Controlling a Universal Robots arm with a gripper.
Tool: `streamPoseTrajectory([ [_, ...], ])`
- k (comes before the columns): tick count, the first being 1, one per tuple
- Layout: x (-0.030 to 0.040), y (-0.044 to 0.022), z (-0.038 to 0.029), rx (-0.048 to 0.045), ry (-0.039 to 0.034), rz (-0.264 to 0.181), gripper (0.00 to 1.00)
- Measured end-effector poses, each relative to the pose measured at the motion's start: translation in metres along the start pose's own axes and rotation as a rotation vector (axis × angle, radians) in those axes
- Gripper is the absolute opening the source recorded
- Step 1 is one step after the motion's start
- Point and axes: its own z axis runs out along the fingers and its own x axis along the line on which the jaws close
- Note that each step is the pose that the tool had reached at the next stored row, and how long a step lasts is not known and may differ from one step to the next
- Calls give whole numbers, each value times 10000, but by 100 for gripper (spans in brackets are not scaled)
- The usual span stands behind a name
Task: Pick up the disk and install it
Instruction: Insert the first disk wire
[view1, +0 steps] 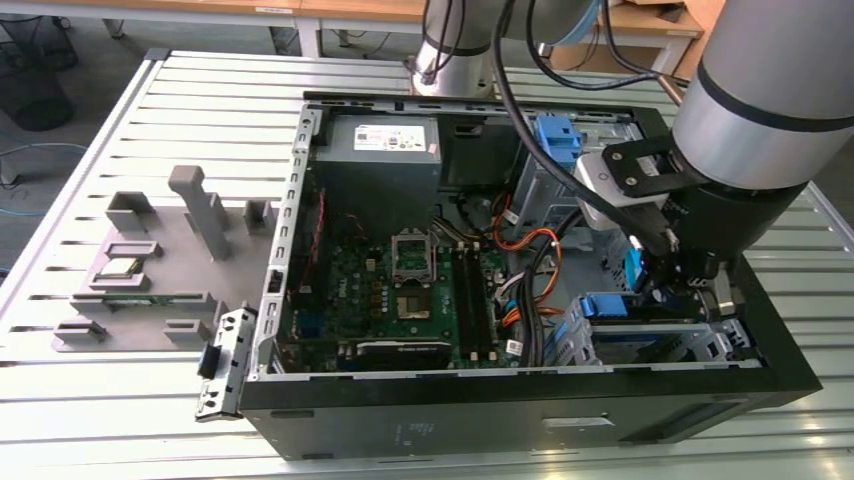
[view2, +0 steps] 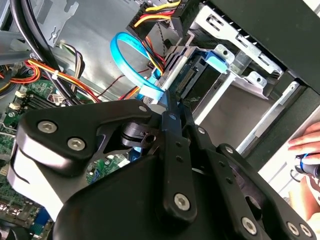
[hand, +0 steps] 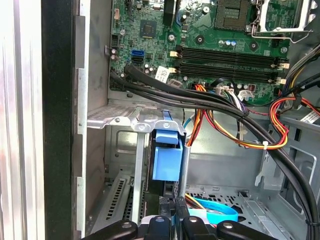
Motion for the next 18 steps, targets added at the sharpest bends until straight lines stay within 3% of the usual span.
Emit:
streamPoseTrajectory([
  [2,-1,0,4,1,-9,1,17],
  [3,0,1,4,1,-7,0,23],
  [6,0,0,0,0,0,0,23],
  [14,-5,-51,-259,-3,1,1,23],
  [18,-7,-70,-347,-8,-1,1,23],
])
